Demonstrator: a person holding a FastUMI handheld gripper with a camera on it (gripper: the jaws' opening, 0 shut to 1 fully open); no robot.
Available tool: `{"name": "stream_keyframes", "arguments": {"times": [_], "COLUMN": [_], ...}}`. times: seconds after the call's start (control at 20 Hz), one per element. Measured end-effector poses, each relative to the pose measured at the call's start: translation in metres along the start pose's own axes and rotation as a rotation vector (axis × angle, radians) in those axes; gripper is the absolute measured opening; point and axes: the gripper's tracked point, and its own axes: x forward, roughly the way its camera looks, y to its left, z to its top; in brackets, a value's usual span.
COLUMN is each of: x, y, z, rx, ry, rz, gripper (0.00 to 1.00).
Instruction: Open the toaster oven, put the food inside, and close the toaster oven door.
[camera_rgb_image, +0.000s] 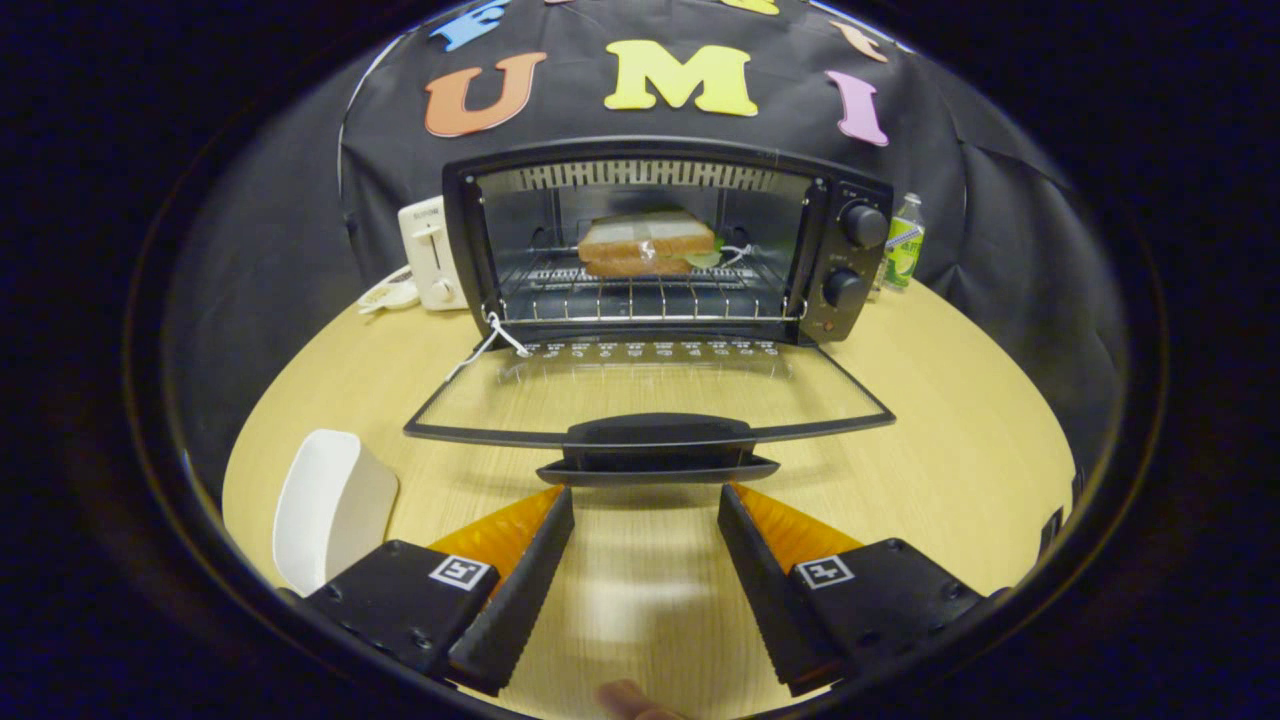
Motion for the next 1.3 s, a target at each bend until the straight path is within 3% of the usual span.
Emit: {"name": "stream_keyframes", "arguments": {"times": [0.3, 0.65, 1.0, 1.3], "x": [-0.009, -0.014, -0.012, -0.026], "y": [0.002, 0.001, 0.006, 0.012], "z": [0.018, 0.079, 0.113, 0.135], "rx": [0.007, -0.049, -0.090, -0.050], "ry": [-0.101, -0.296, -0.375, -0.424], "rz": [-0.003, -0.013, -0.010, 0.054], "gripper": [0.96, 0.96, 0.96, 0.97]}}
